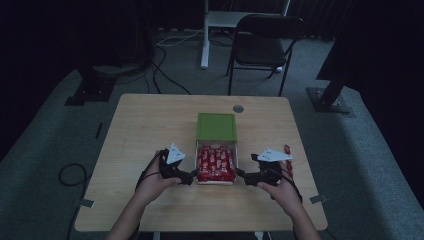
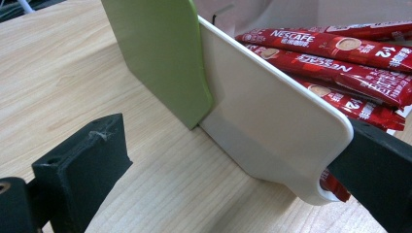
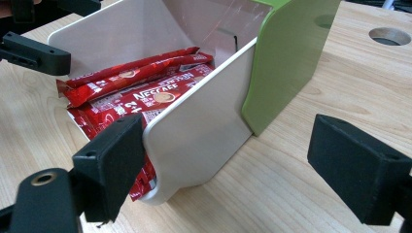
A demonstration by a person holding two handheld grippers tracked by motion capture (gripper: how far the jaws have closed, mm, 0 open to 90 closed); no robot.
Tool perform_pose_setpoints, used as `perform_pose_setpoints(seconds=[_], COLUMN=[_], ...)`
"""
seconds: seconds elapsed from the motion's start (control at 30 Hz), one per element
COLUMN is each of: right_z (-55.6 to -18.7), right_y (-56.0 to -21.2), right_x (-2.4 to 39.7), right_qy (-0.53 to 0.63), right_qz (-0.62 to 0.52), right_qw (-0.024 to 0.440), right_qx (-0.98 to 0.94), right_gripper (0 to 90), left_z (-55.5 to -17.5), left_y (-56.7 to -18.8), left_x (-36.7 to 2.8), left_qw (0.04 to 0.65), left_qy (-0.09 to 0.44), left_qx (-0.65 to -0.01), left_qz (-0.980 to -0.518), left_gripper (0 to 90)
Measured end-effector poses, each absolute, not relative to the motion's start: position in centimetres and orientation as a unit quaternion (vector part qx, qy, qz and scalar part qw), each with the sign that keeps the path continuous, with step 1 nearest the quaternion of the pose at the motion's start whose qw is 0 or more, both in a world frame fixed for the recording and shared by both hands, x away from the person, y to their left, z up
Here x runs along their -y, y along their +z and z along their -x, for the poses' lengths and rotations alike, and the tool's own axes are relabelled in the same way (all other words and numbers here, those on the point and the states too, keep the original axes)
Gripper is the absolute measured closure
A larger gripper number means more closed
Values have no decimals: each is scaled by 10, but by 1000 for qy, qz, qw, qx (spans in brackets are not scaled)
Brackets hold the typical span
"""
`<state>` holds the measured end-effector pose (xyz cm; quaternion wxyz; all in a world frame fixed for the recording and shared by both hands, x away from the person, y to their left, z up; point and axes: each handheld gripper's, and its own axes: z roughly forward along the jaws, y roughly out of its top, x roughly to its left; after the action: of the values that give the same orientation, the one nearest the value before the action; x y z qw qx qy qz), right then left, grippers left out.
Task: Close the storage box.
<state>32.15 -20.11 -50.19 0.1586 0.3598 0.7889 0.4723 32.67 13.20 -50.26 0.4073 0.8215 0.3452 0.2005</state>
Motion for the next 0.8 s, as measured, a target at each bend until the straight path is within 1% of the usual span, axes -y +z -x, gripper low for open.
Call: perform_pose_setpoints(seconds=[0.8], right_z=[-334], right_y=[-498], right_x=[199], right_qy=[476], right_qz=[-363], right_qw=[164], right_qx=[-784], right_gripper=[132], left_z=[-341], left_y=[-500], left_x=[-133], left_qw=[406], left_qy=[202], left_qx=[-349], left_qz=[-820], left_gripper=[28])
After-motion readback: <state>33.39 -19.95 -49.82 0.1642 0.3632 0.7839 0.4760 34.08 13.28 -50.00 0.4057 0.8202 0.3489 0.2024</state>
